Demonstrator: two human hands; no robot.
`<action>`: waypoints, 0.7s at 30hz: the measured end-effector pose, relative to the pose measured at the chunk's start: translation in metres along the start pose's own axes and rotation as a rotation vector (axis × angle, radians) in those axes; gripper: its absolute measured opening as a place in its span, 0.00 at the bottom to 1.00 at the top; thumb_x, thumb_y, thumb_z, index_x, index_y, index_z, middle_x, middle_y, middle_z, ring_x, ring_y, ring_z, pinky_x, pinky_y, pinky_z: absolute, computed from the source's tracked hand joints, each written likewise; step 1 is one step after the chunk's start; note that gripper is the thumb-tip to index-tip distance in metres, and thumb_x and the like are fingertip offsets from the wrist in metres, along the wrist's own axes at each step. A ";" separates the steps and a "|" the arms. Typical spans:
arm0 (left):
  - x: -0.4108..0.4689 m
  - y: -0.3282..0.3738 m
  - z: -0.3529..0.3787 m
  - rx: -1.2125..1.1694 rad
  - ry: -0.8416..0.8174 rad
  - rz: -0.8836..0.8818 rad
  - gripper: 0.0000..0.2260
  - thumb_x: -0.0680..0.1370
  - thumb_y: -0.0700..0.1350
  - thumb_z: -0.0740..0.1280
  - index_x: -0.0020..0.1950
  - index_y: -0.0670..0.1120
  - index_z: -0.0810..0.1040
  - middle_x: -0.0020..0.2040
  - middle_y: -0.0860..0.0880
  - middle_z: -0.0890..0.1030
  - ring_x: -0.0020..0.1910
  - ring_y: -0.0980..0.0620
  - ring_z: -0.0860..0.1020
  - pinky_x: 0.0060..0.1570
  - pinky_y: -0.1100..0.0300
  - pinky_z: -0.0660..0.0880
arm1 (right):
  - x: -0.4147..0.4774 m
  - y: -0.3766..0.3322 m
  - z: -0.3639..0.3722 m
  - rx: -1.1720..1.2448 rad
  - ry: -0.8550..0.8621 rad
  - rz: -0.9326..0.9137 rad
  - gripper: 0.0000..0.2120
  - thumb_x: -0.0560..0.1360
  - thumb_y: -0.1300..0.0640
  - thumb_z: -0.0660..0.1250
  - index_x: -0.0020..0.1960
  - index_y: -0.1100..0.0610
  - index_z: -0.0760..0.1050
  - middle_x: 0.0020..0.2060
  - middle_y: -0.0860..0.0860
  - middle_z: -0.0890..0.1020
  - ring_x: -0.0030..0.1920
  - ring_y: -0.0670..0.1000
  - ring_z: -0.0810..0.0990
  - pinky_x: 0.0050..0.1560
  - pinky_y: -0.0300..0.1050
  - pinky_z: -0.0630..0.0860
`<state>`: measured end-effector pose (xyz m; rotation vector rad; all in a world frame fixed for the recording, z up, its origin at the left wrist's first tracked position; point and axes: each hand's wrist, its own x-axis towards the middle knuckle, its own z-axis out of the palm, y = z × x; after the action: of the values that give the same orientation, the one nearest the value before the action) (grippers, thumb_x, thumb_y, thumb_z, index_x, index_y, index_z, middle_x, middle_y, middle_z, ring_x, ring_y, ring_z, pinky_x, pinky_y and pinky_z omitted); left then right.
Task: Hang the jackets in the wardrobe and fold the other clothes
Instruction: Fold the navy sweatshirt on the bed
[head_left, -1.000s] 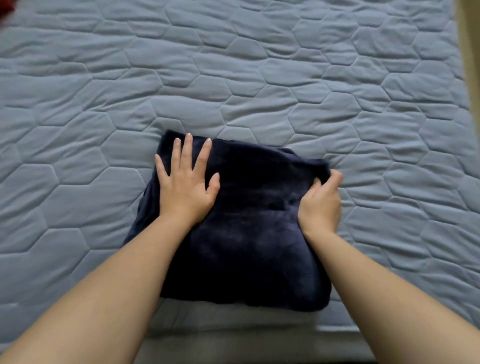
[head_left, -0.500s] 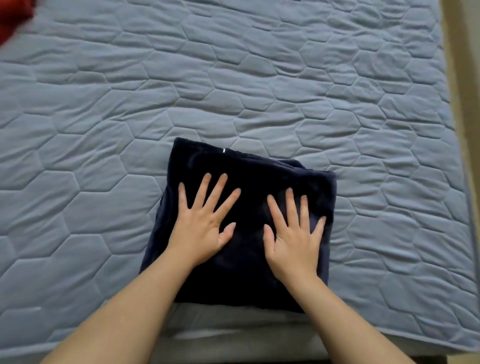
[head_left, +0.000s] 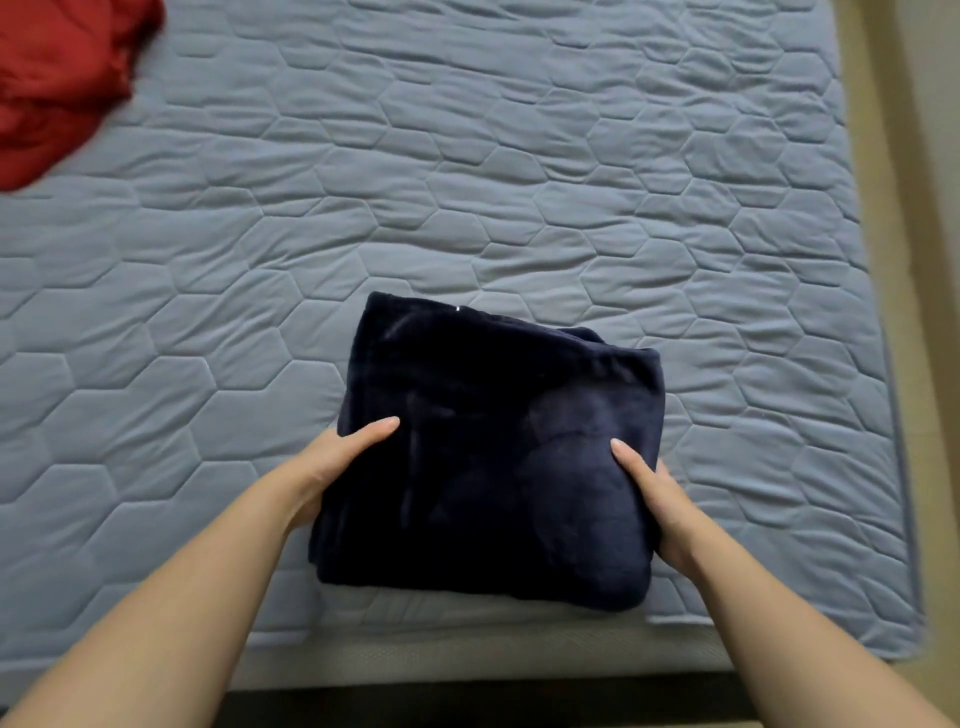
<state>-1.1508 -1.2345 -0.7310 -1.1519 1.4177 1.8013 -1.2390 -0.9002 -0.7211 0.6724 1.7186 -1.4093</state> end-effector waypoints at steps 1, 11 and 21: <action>-0.003 0.000 0.003 0.012 0.025 0.011 0.23 0.65 0.57 0.75 0.58 0.54 0.78 0.49 0.50 0.85 0.48 0.49 0.83 0.46 0.57 0.78 | -0.005 -0.001 0.000 0.003 -0.001 -0.020 0.27 0.65 0.41 0.73 0.60 0.49 0.74 0.53 0.50 0.84 0.53 0.50 0.83 0.51 0.47 0.78; -0.214 0.041 0.088 0.444 0.682 0.597 0.16 0.69 0.63 0.68 0.51 0.59 0.68 0.41 0.65 0.74 0.41 0.59 0.75 0.39 0.60 0.72 | -0.168 -0.085 0.049 -0.136 0.134 -0.487 0.16 0.74 0.51 0.70 0.58 0.47 0.69 0.49 0.39 0.79 0.45 0.31 0.78 0.41 0.26 0.72; -0.521 0.033 0.137 0.370 1.303 0.625 0.22 0.67 0.70 0.60 0.51 0.57 0.65 0.42 0.59 0.78 0.42 0.54 0.79 0.38 0.54 0.78 | -0.416 -0.149 0.104 -0.284 -0.361 -0.891 0.19 0.67 0.40 0.65 0.56 0.39 0.65 0.47 0.26 0.76 0.49 0.30 0.76 0.46 0.30 0.70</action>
<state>-0.9723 -1.0743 -0.2471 -1.9059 2.9257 0.8525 -1.1081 -1.0020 -0.2988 -0.5614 1.9328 -1.6532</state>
